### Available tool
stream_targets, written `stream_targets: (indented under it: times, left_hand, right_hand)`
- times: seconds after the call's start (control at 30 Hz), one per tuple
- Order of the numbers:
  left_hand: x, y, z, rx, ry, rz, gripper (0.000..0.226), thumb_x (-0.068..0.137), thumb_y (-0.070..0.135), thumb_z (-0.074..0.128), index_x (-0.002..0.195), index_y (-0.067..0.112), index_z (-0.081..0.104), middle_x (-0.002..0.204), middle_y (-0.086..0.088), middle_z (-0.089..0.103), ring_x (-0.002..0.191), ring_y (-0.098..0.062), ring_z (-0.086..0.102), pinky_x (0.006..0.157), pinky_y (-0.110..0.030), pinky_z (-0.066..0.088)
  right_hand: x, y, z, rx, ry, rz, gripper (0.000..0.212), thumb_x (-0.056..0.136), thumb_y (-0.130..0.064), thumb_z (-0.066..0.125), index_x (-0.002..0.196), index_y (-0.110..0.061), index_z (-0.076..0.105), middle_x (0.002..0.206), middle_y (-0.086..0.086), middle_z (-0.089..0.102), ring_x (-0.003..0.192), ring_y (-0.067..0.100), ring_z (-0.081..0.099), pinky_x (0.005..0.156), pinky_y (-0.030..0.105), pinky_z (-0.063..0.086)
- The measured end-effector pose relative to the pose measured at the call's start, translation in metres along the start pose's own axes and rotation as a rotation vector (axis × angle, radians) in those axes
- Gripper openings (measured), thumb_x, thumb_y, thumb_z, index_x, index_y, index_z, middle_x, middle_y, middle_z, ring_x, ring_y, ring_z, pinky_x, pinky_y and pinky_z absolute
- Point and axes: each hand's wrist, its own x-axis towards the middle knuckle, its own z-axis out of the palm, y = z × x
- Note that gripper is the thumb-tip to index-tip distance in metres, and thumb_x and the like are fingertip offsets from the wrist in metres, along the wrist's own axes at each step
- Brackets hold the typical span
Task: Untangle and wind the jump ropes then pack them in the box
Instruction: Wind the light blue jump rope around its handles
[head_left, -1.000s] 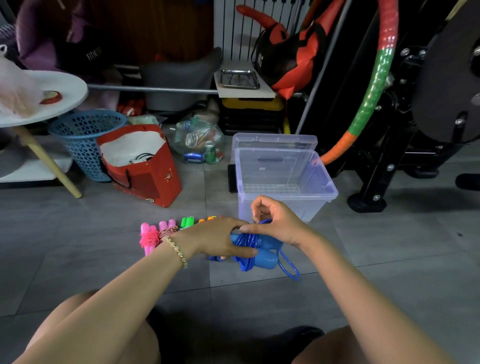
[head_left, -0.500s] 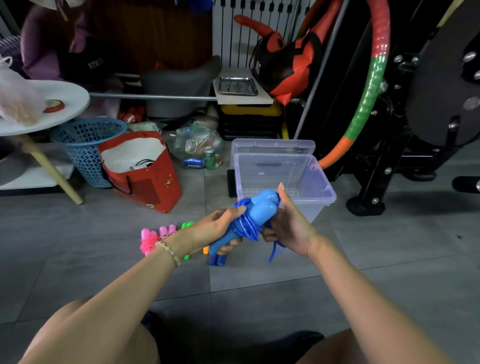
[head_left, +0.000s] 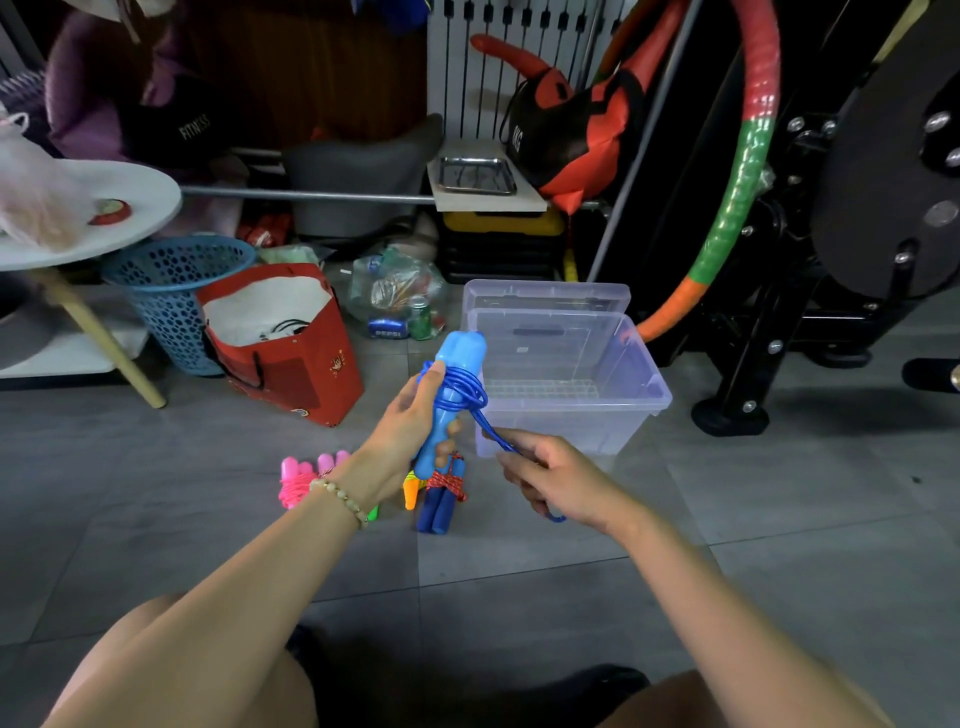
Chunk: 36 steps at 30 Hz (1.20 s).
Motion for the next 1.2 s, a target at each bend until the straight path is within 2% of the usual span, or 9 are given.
stream_targets:
  times: [0.1, 0.23, 0.43, 0.57, 0.63, 0.77, 0.93, 1.07, 1.2]
  left_hand:
    - [0.004, -0.001, -0.001, -0.027, 0.086, 0.016, 0.035, 0.094, 0.053, 0.043, 0.103, 0.018, 0.045, 0.052, -0.003, 0.049, 0.035, -0.015, 0.037, 0.035, -0.019, 0.033]
    - [0.004, -0.002, -0.004, 0.239, 0.104, 0.109, 0.04, 0.093, 0.049, 0.049, 0.108, 0.013, 0.04, 0.06, -0.007, 0.052, 0.034, -0.013, 0.041, 0.034, -0.02, 0.033]
    - [-0.007, -0.005, 0.001, 0.85, -0.059, 0.282, 0.031, 0.093, 0.049, 0.041, 0.106, 0.022, 0.045, 0.069, 0.004, 0.056, 0.053, -0.014, 0.054, 0.045, -0.013, 0.038]
    - [-0.027, 0.004, 0.011, 0.986, -0.244, 0.137, 0.044, 0.093, 0.058, 0.017, 0.117, 0.032, 0.042, 0.094, -0.001, 0.056, 0.06, -0.01, 0.056, 0.065, -0.033, 0.052]
    - [-0.032, 0.004, 0.014, 1.075, -0.326, 0.134, 0.056, 0.085, 0.069, 0.025, 0.12, 0.03, 0.044, 0.093, -0.003, 0.065, 0.052, -0.004, 0.056, 0.06, -0.031, 0.05]
    - [-0.034, -0.015, 0.022, 1.267, -0.463, 0.237, 0.048, 0.078, 0.065, 0.059, 0.107, 0.028, 0.053, 0.087, 0.014, 0.063, 0.073, -0.001, 0.057, 0.065, -0.015, 0.043]
    - [-0.025, -0.016, 0.008, 1.143, -0.534, 0.127, 0.035, 0.069, 0.072, 0.061, 0.089, 0.044, 0.053, 0.068, 0.001, 0.067, 0.057, -0.017, 0.06, 0.067, -0.039, 0.055]
    - [-0.027, -0.012, 0.001, 1.061, -0.578, 0.107, 0.035, 0.075, 0.064, 0.062, 0.095, 0.037, 0.054, 0.059, 0.0, 0.06, 0.049, -0.017, 0.051, 0.055, -0.033, 0.047]
    - [-0.023, -0.016, 0.0, 0.971, -0.487, 0.09, 0.041, 0.078, 0.06, 0.061, 0.105, 0.03, 0.055, 0.059, -0.001, 0.059, 0.046, -0.015, 0.05, 0.05, -0.028, 0.044]
  right_hand:
    - [-0.005, 0.0, -0.01, -0.257, 0.066, -0.056, 0.023, 0.098, -0.021, 0.046, 0.108, -0.015, 0.065, 0.056, -0.006, 0.041, 0.045, 0.006, 0.038, 0.045, 0.025, 0.041]
    - [-0.009, -0.009, -0.015, -0.546, 0.22, -0.266, 0.017, 0.094, -0.03, 0.054, 0.095, -0.027, 0.071, 0.053, -0.01, 0.051, 0.051, 0.004, 0.049, 0.057, 0.019, 0.041]
    - [-0.006, -0.021, -0.016, -0.114, 0.385, -0.318, 0.013, 0.084, -0.014, 0.069, 0.073, -0.021, 0.068, 0.05, -0.007, 0.06, 0.046, 0.004, 0.052, 0.052, 0.018, 0.045]
    - [-0.001, -0.023, -0.019, -0.071, 0.41, -0.287, 0.016, 0.083, -0.017, 0.07, 0.069, -0.022, 0.064, 0.048, -0.006, 0.057, 0.045, 0.006, 0.053, 0.051, 0.018, 0.045]
    - [0.002, -0.022, -0.016, -0.058, 0.395, -0.294, 0.016, 0.082, -0.018, 0.071, 0.068, -0.022, 0.064, 0.052, -0.003, 0.057, 0.046, 0.011, 0.054, 0.051, 0.018, 0.045]
    - [0.005, -0.021, -0.004, -0.058, 0.264, -0.254, 0.014, 0.08, -0.019, 0.073, 0.071, -0.019, 0.062, 0.05, -0.003, 0.049, 0.043, 0.008, 0.045, 0.049, 0.016, 0.038]
    - [0.005, -0.021, -0.012, -0.052, 0.192, -0.221, 0.015, 0.075, -0.017, 0.078, 0.069, -0.012, 0.065, 0.059, 0.003, 0.06, 0.053, 0.01, 0.054, 0.057, 0.019, 0.045]
    - [0.005, -0.02, -0.012, -0.036, 0.209, -0.223, 0.01, 0.078, -0.018, 0.074, 0.07, -0.018, 0.068, 0.069, -0.004, 0.066, 0.061, 0.004, 0.057, 0.063, 0.014, 0.045]
    - [0.007, -0.015, -0.008, -0.159, 0.296, -0.255, 0.019, 0.09, -0.031, 0.06, 0.073, -0.033, 0.069, 0.086, 0.003, 0.065, 0.082, 0.015, 0.058, 0.078, 0.026, 0.043]
